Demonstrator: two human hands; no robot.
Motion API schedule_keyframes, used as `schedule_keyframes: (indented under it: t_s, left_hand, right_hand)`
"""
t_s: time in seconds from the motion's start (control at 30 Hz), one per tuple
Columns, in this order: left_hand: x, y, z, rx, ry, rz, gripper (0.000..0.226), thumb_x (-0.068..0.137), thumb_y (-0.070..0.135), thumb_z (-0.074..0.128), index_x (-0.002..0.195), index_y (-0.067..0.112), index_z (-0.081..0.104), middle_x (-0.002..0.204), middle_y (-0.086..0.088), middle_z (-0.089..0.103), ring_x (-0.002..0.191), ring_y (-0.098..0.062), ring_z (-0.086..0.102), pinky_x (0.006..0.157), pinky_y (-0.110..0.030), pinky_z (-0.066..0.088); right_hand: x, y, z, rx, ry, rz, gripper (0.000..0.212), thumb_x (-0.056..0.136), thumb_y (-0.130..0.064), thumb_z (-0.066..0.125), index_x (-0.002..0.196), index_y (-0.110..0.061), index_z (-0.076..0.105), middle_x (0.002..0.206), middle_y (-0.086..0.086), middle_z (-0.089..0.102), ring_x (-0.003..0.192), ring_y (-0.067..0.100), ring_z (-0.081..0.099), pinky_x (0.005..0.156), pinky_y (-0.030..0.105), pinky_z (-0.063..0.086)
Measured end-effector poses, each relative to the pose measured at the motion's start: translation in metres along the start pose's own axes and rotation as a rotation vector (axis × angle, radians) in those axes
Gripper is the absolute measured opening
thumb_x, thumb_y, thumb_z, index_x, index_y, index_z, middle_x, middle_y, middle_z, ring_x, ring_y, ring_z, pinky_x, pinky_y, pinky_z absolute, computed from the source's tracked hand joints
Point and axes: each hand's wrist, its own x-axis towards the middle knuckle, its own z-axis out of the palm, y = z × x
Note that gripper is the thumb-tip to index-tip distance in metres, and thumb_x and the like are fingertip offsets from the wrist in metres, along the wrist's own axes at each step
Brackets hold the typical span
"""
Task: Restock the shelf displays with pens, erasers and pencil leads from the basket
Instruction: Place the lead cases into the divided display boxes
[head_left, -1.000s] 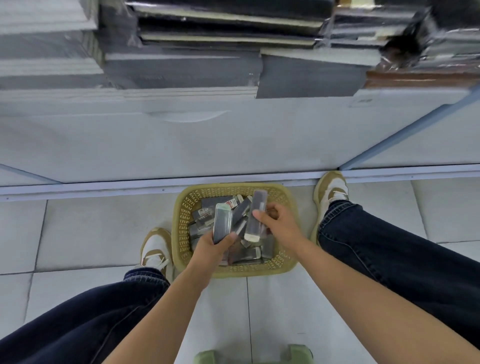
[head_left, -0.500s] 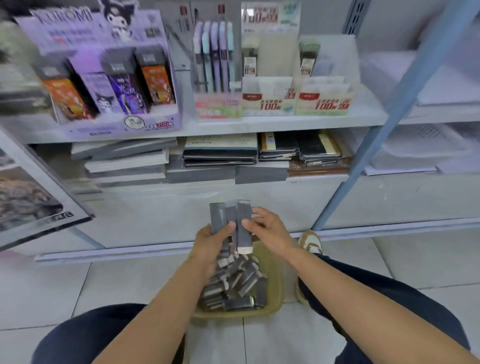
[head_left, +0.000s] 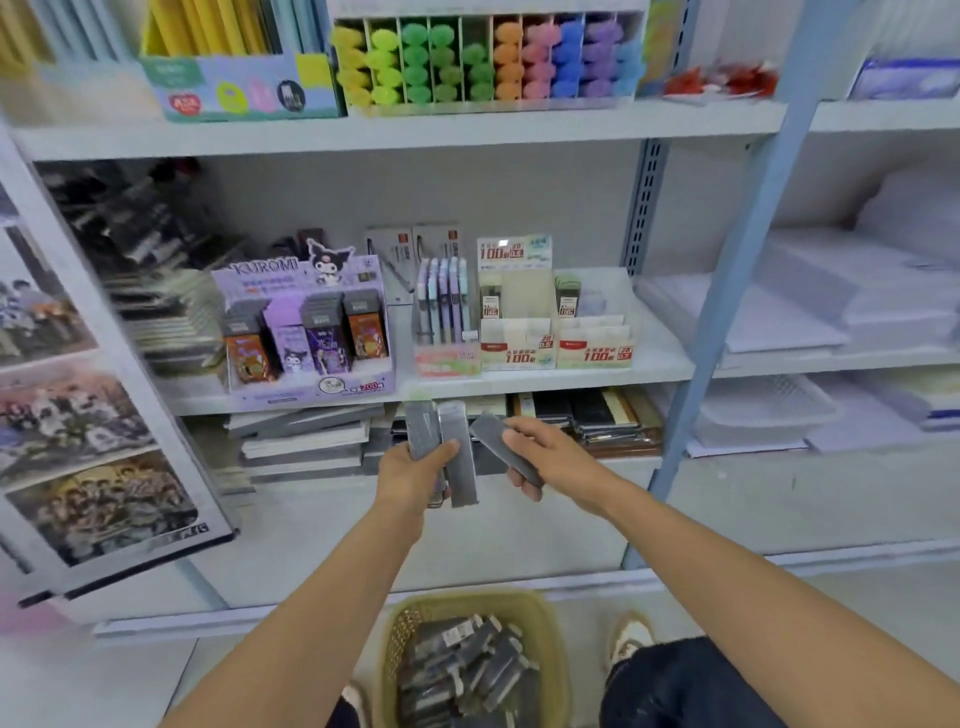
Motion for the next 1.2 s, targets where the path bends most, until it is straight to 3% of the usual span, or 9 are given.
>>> schedule_keyframes:
  t_s: [0.13,0.3,0.4,0.5,0.67,0.77,0.9,1.03,1.2]
  left_hand:
    - [0.006,0.024,-0.001,-0.003,0.025,-0.001,0.025,0.086,0.016,0.072,0.105,0.005,0.061,0.089,-0.014,0.061,0.06,-0.022,0.051,0.053,-0.028,0.04]
    - [0.015,0.054,0.004,-0.016,-0.022,0.038,0.03,0.085,0.018,0.073,0.108,0.003,0.061,0.089,-0.012,0.065,0.071,-0.025,0.058,0.061,-0.032,0.05]
    - [0.026,0.074,0.007,-0.019,-0.046,0.071,0.025,0.086,0.019,0.073,0.104,0.007,0.062,0.1,-0.015,0.068,0.086,-0.028,0.06,0.087,-0.043,0.053]
    - [0.042,0.091,0.009,-0.016,-0.063,0.116,0.018,0.085,0.02,0.073,0.098,0.014,0.062,0.094,-0.004,0.069,0.084,-0.018,0.062,0.076,-0.031,0.049]
    - [0.07,0.109,0.014,-0.035,-0.085,0.168,0.012,0.086,0.016,0.072,0.094,0.016,0.063,0.097,-0.006,0.069,0.091,-0.023,0.065,0.089,-0.036,0.051]
    - [0.087,0.114,0.016,-0.06,-0.089,0.187,0.016,0.087,0.015,0.071,0.101,0.012,0.065,0.095,-0.005,0.071,0.086,-0.02,0.066,0.077,-0.031,0.054]
    - [0.103,0.114,0.016,-0.067,-0.086,0.217,0.009,0.087,0.014,0.071,0.087,0.021,0.065,0.084,0.005,0.071,0.073,-0.007,0.065,0.05,-0.011,0.047]
    - [0.114,0.112,0.017,-0.067,-0.077,0.228,0.011,0.087,0.013,0.071,0.085,0.021,0.064,0.081,0.005,0.069,0.071,-0.008,0.063,0.049,-0.013,0.047]
    - [0.119,0.108,0.016,-0.076,-0.08,0.233,0.013,0.088,0.012,0.069,0.082,0.022,0.064,0.08,0.003,0.069,0.071,-0.012,0.063,0.044,-0.012,0.048]
  right_hand:
    - [0.008,-0.017,-0.018,-0.059,-0.006,0.112,0.031,0.103,-0.035,0.039,0.117,-0.015,0.057,0.086,0.007,0.059,0.067,0.013,0.051,0.067,0.027,0.044]
    - [0.023,-0.038,-0.042,-0.184,0.006,0.061,0.04,0.094,-0.024,0.061,0.132,-0.033,0.056,0.108,-0.014,0.056,0.089,0.006,0.053,0.07,0.015,0.044]
    - [0.039,-0.063,-0.065,-0.199,0.18,-0.021,0.044,0.077,-0.013,0.079,0.116,-0.029,0.064,0.116,-0.003,0.062,0.102,0.014,0.058,0.078,0.018,0.048]
    - [0.06,-0.087,-0.09,-0.246,0.384,-0.044,0.04,0.071,-0.015,0.084,0.107,-0.022,0.067,0.118,-0.002,0.062,0.107,0.016,0.057,0.093,0.033,0.05]
    - [0.099,-0.107,-0.122,-0.424,0.434,-0.038,0.019,0.093,-0.009,0.059,0.111,-0.017,0.061,0.108,0.004,0.063,0.073,0.011,0.058,0.06,0.022,0.048]
    - [0.119,-0.114,-0.13,-0.637,0.486,-0.081,0.023,0.095,-0.007,0.054,0.116,-0.014,0.06,0.117,0.007,0.061,0.089,0.016,0.059,0.073,0.027,0.052]
    - [0.14,-0.111,-0.13,-0.723,0.55,-0.191,0.026,0.088,-0.008,0.066,0.11,-0.017,0.055,0.114,0.009,0.065,0.09,0.022,0.064,0.063,0.025,0.052]
    - [0.158,-0.103,-0.124,-0.746,0.563,-0.311,0.02,0.086,-0.01,0.069,0.103,-0.014,0.062,0.105,0.006,0.07,0.094,0.022,0.064,0.072,0.022,0.043]
    - [0.171,-0.097,-0.113,-0.792,0.549,-0.362,0.019,0.092,-0.015,0.063,0.111,-0.014,0.064,0.108,0.006,0.069,0.096,0.022,0.063,0.082,0.03,0.051]
